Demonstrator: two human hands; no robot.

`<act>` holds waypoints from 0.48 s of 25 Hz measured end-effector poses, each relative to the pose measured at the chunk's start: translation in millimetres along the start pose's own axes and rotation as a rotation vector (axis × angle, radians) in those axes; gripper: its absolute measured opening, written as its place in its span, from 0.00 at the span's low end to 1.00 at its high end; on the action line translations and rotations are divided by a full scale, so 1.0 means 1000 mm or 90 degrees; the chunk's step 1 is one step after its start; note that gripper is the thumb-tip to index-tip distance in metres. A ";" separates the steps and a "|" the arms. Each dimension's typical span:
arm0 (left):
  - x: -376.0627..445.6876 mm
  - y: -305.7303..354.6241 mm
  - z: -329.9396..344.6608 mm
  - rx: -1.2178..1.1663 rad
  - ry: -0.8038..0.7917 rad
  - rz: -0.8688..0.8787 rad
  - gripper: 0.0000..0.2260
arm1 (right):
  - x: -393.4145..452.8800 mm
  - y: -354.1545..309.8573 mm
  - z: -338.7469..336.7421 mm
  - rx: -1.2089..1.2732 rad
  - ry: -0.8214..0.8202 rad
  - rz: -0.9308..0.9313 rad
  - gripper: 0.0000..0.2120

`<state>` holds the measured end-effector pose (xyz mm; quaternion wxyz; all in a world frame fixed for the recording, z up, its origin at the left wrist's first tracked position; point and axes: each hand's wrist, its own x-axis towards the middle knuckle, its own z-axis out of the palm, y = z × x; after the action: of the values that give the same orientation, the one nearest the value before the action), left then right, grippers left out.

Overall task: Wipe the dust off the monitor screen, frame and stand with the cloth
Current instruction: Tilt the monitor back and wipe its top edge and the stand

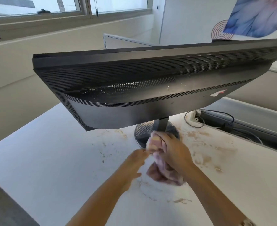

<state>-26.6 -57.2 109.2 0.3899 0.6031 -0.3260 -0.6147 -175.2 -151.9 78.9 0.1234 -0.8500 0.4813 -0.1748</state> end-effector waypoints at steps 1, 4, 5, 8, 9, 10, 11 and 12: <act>-0.004 -0.004 -0.012 -0.022 0.058 0.019 0.16 | 0.019 -0.004 0.005 -0.106 0.025 -0.024 0.25; -0.020 -0.027 -0.028 -0.031 0.122 -0.034 0.13 | 0.053 -0.023 0.032 -0.218 -0.103 -0.052 0.15; -0.026 -0.038 -0.028 -0.012 0.116 -0.064 0.12 | 0.055 -0.025 0.040 -0.225 -0.143 -0.047 0.13; -0.041 -0.070 -0.039 0.016 0.111 -0.122 0.09 | 0.058 0.007 0.053 -0.381 -0.167 -0.114 0.14; -0.047 -0.076 -0.044 0.002 0.130 -0.130 0.08 | 0.055 0.021 0.049 -0.403 -0.227 -0.118 0.14; -0.050 -0.083 -0.052 -0.007 0.142 -0.138 0.08 | 0.052 0.034 0.045 -0.344 -0.299 -0.113 0.15; -0.054 -0.088 -0.059 -0.006 0.158 -0.138 0.07 | 0.047 0.045 0.036 -0.229 -0.330 -0.131 0.17; -0.057 -0.095 -0.069 -0.007 0.175 -0.129 0.06 | 0.043 0.053 0.031 0.018 -0.353 -0.098 0.20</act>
<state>32.2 43.3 49.6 0.3705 0.7092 -0.2034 -0.5643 -182.8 -214.3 38.5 0.2488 -0.8975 0.3607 0.0488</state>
